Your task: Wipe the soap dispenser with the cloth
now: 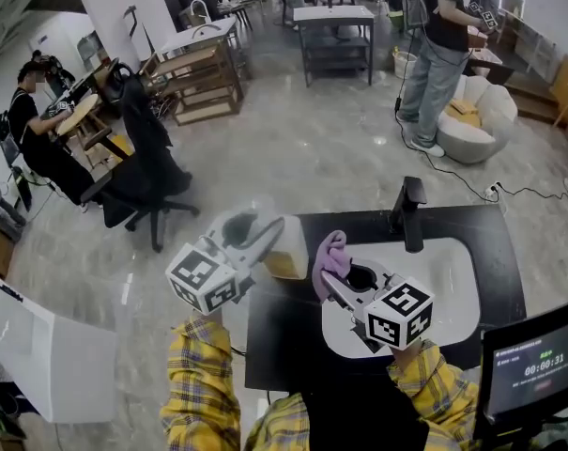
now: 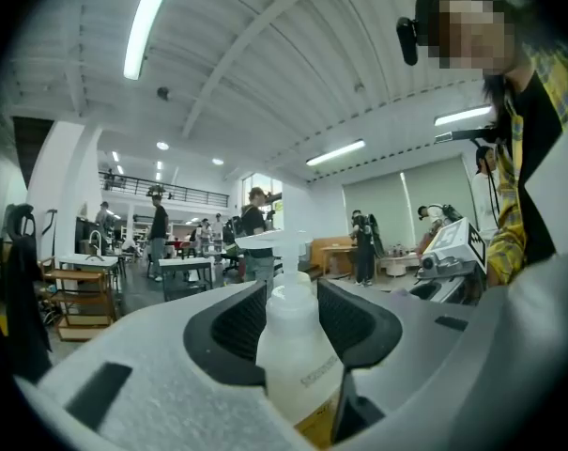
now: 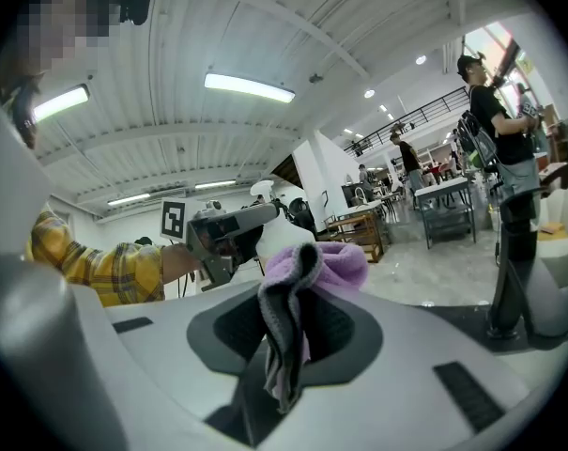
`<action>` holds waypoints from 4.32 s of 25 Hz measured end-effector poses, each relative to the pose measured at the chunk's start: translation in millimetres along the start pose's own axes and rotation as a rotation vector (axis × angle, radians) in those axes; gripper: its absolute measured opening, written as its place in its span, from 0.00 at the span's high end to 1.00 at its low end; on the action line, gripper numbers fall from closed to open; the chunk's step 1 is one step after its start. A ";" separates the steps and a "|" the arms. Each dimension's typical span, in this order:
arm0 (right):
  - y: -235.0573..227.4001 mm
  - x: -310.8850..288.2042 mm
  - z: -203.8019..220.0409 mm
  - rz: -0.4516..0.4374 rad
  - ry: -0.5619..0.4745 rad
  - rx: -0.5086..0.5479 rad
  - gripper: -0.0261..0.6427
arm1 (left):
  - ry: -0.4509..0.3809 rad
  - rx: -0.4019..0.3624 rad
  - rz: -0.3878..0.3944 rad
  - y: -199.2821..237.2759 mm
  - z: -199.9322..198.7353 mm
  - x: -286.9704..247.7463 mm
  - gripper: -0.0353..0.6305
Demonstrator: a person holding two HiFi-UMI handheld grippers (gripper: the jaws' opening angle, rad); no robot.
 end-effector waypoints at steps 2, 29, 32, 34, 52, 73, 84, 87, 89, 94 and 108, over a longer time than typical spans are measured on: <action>0.1 2.2 -0.2 -0.001 0.002 -0.001 0.84 | -0.008 -0.002 0.038 -1.5 -0.4 -0.3 0.71; 6.9 -4.8 -8.9 -0.005 0.001 -0.003 0.84 | 0.036 -0.014 -0.244 -18.7 -12.1 4.4 0.71; 10.2 -4.4 -8.9 -0.018 0.003 0.011 0.84 | 0.085 -0.001 -0.327 -22.6 -12.0 0.5 0.70; 12.8 -3.9 -10.4 -0.026 0.002 0.025 0.84 | 0.101 0.008 -0.348 -23.7 -11.8 -1.0 0.71; 30.5 3.8 -35.3 -0.092 -0.044 0.077 0.84 | -0.014 0.058 0.050 -2.8 -6.6 13.3 0.72; 55.7 -8.9 -67.2 -0.232 -0.076 0.021 0.84 | -0.070 0.061 0.266 -1.5 0.7 12.0 0.73; 53.4 -42.5 -57.3 -0.278 -0.024 -0.030 0.84 | -0.245 0.147 0.105 5.3 -13.6 39.3 0.71; 51.8 -42.6 -49.4 -0.294 -0.032 -0.046 0.84 | -0.310 0.180 0.068 9.7 -21.1 52.7 0.71; 51.8 -39.1 -42.8 -0.294 -0.041 -0.046 0.84 | -0.298 0.170 0.058 6.7 -19.4 56.9 0.71; 54.8 -33.5 -39.2 -0.276 -0.055 -0.054 0.84 | -0.244 0.152 0.082 -6.5 -20.3 57.3 0.71; 29.4 -42.0 23.7 -0.196 0.066 -0.127 0.84 | -0.198 0.140 0.050 -17.5 -0.3 44.9 0.71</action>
Point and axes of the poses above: the fingertips, and each gripper's own axes: x backward along the fingers, y to its left, z out of its underside, the point moved 4 cm from there along x, backward along the fingers, and after that the axes turned 2 degrees about z, right-handed, at the moved point
